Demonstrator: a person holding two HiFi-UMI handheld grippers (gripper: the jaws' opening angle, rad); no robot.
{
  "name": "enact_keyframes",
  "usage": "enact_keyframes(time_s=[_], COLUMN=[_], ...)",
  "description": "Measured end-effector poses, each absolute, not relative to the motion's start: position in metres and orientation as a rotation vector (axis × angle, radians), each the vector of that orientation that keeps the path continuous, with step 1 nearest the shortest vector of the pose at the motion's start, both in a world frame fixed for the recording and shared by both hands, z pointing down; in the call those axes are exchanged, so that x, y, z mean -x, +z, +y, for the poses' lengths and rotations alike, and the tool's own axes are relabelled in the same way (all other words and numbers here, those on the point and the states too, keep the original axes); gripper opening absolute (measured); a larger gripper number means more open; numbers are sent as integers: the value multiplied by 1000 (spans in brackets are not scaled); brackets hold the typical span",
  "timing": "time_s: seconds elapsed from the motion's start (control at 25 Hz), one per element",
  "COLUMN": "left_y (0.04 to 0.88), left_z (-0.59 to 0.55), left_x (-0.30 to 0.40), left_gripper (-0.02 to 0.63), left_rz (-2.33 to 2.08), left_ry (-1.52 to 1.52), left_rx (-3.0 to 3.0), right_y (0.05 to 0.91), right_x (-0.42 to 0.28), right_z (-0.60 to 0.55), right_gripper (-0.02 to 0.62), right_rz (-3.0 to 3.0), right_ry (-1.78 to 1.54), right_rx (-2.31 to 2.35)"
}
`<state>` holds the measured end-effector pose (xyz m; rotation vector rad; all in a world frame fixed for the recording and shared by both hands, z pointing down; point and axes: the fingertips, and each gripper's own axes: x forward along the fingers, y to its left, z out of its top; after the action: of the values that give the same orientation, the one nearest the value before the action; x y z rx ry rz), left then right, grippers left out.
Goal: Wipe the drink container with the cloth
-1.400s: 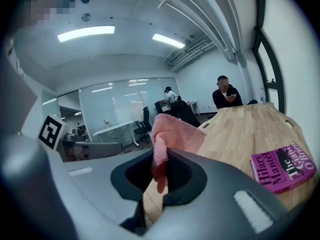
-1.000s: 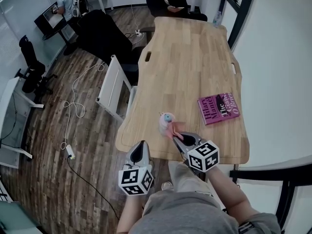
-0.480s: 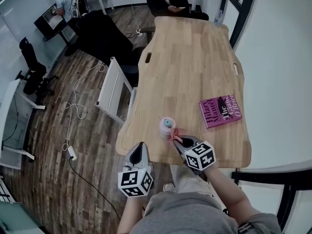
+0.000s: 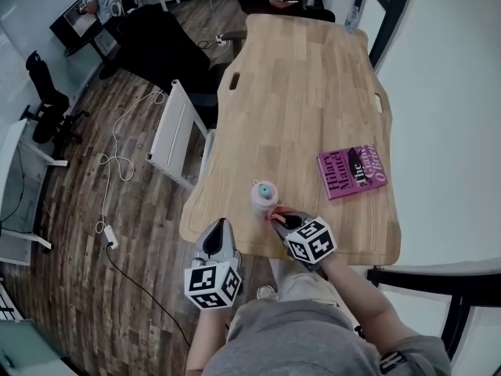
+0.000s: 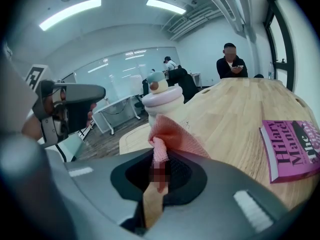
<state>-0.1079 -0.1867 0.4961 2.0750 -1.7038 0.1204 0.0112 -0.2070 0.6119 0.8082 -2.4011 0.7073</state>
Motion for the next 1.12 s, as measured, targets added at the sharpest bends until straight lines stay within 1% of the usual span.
enact_keyframes(time_s=[0.68, 1.12], left_y=[500, 489], left_z=[-188, -169], left_x=[117, 125], left_gripper=[2, 2], left_rz=[-1729, -1742], left_ry=[124, 106], left_rx=[-2048, -2059], right_y=[673, 685], right_x=[-8, -9], right_z=[-207, -205], right_gripper=[29, 29], right_rz=[-2241, -2209], right_ry=[784, 793], right_rx=[-773, -847])
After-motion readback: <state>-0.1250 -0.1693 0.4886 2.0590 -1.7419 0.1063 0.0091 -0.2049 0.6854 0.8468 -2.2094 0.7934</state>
